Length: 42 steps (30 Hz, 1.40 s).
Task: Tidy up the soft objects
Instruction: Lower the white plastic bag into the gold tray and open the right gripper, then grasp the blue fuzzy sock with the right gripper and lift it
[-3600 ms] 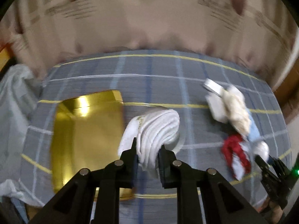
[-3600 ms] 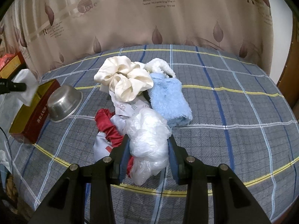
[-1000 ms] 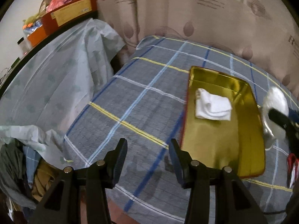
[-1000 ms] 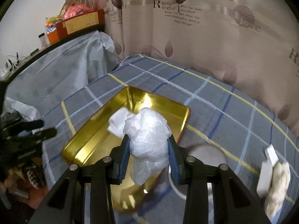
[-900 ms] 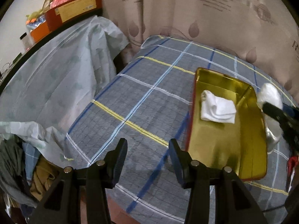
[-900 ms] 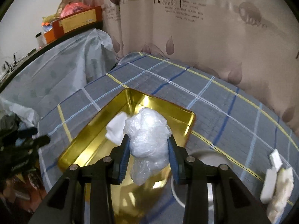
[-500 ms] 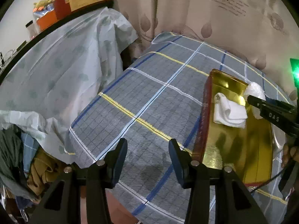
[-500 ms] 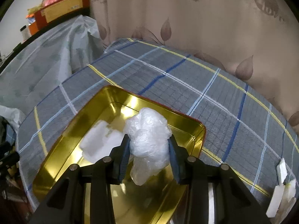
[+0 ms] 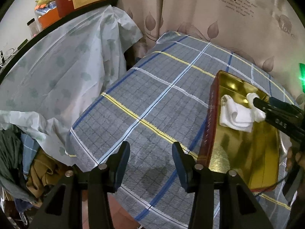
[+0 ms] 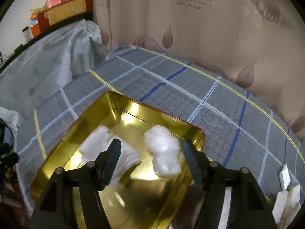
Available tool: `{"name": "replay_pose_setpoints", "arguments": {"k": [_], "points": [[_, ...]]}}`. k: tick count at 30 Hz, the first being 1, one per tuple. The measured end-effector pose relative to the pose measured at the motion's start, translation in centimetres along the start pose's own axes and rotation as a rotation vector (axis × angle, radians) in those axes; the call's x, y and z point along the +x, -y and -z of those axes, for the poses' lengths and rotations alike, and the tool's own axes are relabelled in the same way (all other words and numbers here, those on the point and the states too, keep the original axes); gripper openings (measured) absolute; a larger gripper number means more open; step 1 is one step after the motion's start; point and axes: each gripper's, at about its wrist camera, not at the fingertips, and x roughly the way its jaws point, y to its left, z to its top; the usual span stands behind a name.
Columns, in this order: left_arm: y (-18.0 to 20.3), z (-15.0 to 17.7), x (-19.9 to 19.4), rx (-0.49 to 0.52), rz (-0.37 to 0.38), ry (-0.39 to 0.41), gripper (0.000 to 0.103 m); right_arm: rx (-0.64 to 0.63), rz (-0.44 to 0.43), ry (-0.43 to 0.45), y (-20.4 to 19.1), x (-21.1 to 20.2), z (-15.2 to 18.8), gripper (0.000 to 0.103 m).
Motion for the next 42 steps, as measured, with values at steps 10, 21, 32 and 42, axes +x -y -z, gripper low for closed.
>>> {"name": "replay_pose_setpoints", "arguments": {"k": [10,21,32,42], "points": [[3.2,0.8,-1.5,0.08,0.028,0.023,0.047,0.044,-0.016,0.076,1.7,-9.6,7.3,0.064],[7.4,2.4,-3.0,0.185,0.059,0.04,0.047,0.228,0.222,0.095,13.2,-18.4,15.6,0.066],[11.6,3.5,-4.3,0.269,0.134,0.03,0.047,0.385,0.373,-0.016,24.0,-18.8,23.6,0.067],[17.6,4.5,-5.4,0.399,0.195,0.01,0.047,0.442,0.343,-0.034,27.2,-14.8,25.2,0.069]]}}
